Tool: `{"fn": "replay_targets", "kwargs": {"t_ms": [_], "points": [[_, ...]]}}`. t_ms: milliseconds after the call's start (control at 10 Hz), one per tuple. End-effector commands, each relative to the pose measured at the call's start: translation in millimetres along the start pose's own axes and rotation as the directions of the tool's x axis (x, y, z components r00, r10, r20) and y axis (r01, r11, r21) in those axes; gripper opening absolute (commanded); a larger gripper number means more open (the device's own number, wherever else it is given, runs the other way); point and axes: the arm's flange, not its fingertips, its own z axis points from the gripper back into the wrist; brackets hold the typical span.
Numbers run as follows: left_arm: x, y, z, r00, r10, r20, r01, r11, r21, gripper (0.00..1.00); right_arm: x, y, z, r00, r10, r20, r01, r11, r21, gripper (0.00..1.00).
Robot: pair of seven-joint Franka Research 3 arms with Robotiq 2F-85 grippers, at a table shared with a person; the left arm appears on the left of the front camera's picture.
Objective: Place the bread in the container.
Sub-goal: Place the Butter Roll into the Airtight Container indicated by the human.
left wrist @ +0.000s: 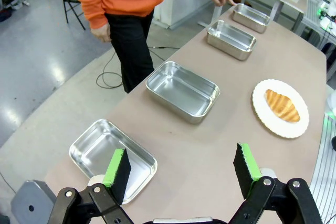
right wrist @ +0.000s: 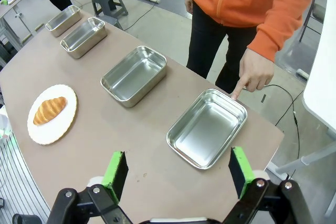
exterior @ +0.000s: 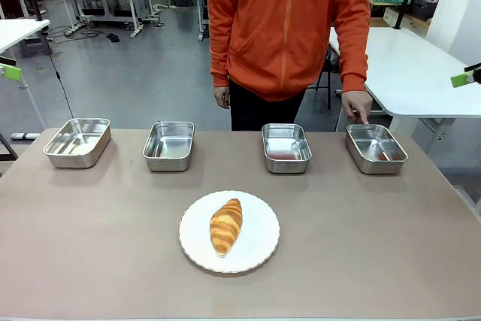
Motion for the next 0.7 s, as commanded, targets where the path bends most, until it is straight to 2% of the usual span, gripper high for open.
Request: {"fn": "replay_targets", "kwargs": {"t_ms": [0, 200, 400, 500, 600], "points": [[2, -1, 1, 1.0, -0.017, 0.008, 0.017, 1.0, -0.003, 1.0, 0, -3, -2, 0.999, 0.022, 0.033, -0.022, 1.0, 0.008, 1.0], [2, -1, 1, 1.0, -0.017, 0.008, 0.017, 1.0, -0.003, 1.0, 0, 0, 0, 1.0, 0.0, 0.0, 0.0, 1.0, 0.0, 1.0], [2, -1, 1, 1.0, -0.017, 0.008, 0.017, 1.0, -0.003, 1.0, 40, 46, -10, 1.0, 0.019, -0.015, -0.019, 1.0, 0.006, 1.0], [2, -1, 1, 1.0, -0.017, 0.008, 0.017, 1.0, -0.003, 1.0, 61, 70, -21, 0.998, -0.023, -0.059, 0.021, 0.999, -0.042, 1.0], [2, -1, 1, 1.0, -0.017, 0.008, 0.017, 1.0, -0.003, 1.0, 79, 98, -38, 0.994, -0.052, -0.097, 0.05, 0.998, -0.031, 1.0]]}}
